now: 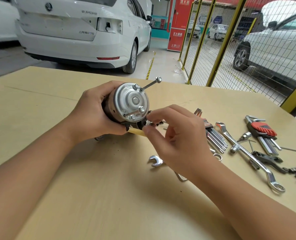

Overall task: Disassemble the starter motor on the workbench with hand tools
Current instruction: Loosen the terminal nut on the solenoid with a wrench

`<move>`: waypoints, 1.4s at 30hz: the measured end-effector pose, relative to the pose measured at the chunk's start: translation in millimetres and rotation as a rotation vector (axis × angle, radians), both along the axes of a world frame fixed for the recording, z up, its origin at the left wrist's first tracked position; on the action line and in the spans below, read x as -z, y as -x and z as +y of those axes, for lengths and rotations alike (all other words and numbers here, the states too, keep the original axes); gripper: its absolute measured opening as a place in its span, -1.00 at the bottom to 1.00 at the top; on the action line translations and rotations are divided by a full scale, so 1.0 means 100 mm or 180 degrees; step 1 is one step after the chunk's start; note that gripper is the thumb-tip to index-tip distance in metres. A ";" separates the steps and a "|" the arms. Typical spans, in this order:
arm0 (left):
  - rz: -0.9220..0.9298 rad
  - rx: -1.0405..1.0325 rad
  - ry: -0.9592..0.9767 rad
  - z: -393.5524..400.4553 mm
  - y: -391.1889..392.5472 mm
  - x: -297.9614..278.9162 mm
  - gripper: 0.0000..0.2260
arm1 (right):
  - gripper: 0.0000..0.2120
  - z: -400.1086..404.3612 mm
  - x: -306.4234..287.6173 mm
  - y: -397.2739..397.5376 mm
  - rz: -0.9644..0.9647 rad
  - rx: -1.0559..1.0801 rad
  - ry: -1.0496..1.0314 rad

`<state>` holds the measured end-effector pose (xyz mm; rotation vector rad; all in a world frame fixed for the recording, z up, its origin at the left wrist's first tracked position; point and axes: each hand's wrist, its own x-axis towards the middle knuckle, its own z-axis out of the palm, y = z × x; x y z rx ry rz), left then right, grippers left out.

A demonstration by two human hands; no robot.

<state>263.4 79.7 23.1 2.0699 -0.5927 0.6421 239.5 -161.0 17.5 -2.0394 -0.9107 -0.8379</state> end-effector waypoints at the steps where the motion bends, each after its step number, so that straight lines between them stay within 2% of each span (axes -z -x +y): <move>1: 0.0001 0.0002 0.0007 0.00 0.00 0.00 -0.24 | -0.90 0.01 0.00 0.00 -0.0002 0.0122 -0.0040; 5: 0.0000 0.0014 -0.0004 0.00 -0.01 0.00 -0.24 | -0.94 0.00 -0.01 -0.04 -0.0062 0.0319 0.0101; 9: -0.0006 0.0013 -0.0011 0.01 -0.01 0.01 -0.23 | -0.71 -0.02 0.00 -0.01 0.0063 0.0002 -0.0016; 13: -0.0020 0.0041 0.0019 0.00 -0.01 0.00 -0.24 | -0.92 0.03 -0.01 -0.02 0.0137 0.0324 -0.0061; 15: -0.0018 0.0039 0.0010 0.00 -0.01 0.00 -0.24 | -0.93 0.02 0.00 -0.05 0.0163 0.0382 0.0064; 20: -0.0005 0.0037 0.0005 0.00 0.00 0.00 -0.25 | -0.76 0.00 0.00 -0.03 0.0269 -0.0170 -0.0233; 25: -0.0038 0.0047 -0.0014 0.02 -0.02 0.01 -0.23 | -0.88 0.06 0.01 -0.04 0.0117 0.0347 -0.0090; 29: -0.0070 0.0076 -0.0023 0.03 -0.03 0.02 -0.20 | -0.71 0.00 0.01 -0.02 0.0077 -0.0288 -0.0040; 31: -0.0059 0.0069 -0.0003 0.03 -0.03 0.02 -0.22 | -0.76 0.01 0.01 -0.02 0.0106 -0.0330 -0.0176; 34: -0.0033 0.0076 0.0033 0.03 -0.03 0.02 -0.24 | -0.87 0.03 0.01 -0.06 0.0043 0.0147 -0.0181; 39: -0.0021 0.0090 0.0004 0.03 -0.03 0.02 -0.24 | -0.70 -0.02 0.02 -0.04 0.0308 -0.0451 -0.0183; 42: -0.0022 0.0101 0.0025 0.03 -0.03 0.02 -0.24 | -0.86 0.01 0.01 -0.07 0.0198 -0.0011 -0.0205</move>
